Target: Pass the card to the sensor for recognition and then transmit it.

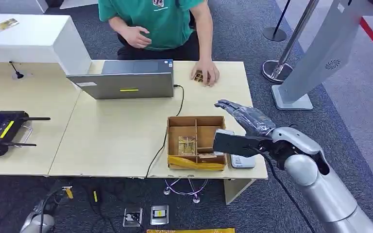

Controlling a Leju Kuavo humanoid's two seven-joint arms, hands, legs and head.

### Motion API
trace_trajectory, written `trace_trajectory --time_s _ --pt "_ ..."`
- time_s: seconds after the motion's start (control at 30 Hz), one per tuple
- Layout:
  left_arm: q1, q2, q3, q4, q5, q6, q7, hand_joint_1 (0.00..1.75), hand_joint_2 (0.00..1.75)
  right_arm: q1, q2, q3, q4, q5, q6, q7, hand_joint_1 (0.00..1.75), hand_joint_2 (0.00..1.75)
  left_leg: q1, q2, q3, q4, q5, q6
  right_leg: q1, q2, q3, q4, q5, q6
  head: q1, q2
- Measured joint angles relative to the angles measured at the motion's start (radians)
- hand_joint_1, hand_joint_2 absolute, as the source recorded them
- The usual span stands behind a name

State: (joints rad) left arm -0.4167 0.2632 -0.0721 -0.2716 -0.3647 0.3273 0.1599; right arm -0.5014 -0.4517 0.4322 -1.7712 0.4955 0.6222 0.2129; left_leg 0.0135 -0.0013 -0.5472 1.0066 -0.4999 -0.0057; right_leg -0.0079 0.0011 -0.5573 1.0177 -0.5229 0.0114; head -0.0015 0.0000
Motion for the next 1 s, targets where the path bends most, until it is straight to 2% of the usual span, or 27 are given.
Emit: trace_trajectory --time_s 0.27,0.47,0.6,0.83,1.0 --pt "-0.008 0.028 0.017 0.0 -0.025 -0.014 0.014 0.0 0.0 -0.012 0.013 0.002 0.029 0.032 -0.043 -0.013 0.0 1.75 0.002 0.0 -0.002 0.0 0.0 -0.001 0.002 0.001 -0.002 0.0 0.001 -0.001 0.0 0.0" --pt "-0.007 0.026 0.041 0.002 0.021 -0.011 0.014 0.0 0.0 -0.025 0.025 0.003 0.047 0.039 -0.053 -0.026 0.0 1.75 0.002 0.0 -0.005 0.0 0.0 -0.001 0.002 0.0 -0.005 0.0 0.001 -0.001 0.0 0.0" --pt "-0.006 0.012 0.061 0.004 0.04 -0.032 0.014 0.0 0.0 -0.043 0.033 0.01 0.054 0.038 -0.053 -0.024 0.0 1.75 0.002 0.0 -0.005 0.0 0.0 -0.001 0.002 0.0 -0.005 0.0 0.001 -0.001 0.0 0.0" --pt "-0.01 -0.022 0.081 0.005 0.04 -0.129 0.039 0.0 0.0 -0.052 0.047 0.018 0.075 0.046 -0.052 -0.035 0.0 1.75 0.001 0.0 -0.004 0.0 0.0 -0.001 0.001 -0.001 -0.004 0.0 0.001 -0.001 0.0 0.0" --pt "-0.009 -0.059 0.09 0.006 0.039 -0.13 0.042 0.0 0.0 -0.053 0.051 0.018 0.086 0.046 -0.048 -0.03 0.0 1.75 0.0 0.0 -0.004 0.0 0.0 -0.001 0.001 -0.001 -0.003 0.0 0.001 -0.002 0.0 0.0"
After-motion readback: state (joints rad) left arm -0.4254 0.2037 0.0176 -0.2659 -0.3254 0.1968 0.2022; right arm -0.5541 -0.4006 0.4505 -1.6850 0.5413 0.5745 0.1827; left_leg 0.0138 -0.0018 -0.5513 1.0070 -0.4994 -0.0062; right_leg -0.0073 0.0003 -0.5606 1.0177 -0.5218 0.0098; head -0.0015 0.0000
